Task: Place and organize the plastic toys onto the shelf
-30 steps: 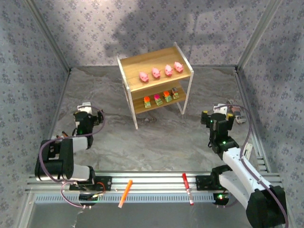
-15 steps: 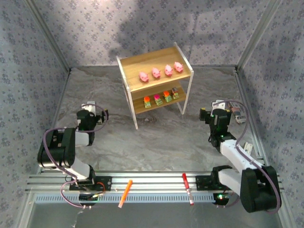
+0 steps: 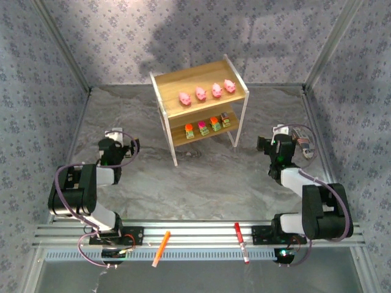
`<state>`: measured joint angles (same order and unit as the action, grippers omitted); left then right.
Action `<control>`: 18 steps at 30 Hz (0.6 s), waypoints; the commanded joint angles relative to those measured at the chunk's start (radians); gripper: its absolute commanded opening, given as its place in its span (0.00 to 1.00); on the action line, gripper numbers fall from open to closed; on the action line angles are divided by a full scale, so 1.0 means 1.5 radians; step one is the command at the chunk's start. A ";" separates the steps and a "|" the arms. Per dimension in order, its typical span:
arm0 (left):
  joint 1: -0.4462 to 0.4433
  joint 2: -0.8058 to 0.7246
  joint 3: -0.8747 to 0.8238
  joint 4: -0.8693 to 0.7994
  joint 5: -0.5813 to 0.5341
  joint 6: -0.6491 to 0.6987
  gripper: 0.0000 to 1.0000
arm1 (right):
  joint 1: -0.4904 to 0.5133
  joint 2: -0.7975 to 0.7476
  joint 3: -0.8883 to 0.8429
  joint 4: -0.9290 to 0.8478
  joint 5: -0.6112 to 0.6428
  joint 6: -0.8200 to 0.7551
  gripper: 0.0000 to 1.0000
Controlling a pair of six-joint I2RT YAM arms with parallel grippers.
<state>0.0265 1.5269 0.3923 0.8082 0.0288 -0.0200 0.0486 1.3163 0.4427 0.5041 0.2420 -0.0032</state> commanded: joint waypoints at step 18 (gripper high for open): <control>0.005 0.005 0.015 0.003 -0.006 -0.002 1.00 | -0.049 0.125 -0.010 0.146 -0.137 -0.018 0.97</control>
<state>0.0265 1.5269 0.3923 0.8066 0.0254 -0.0200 -0.0113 1.4925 0.4206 0.6945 0.0998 -0.0418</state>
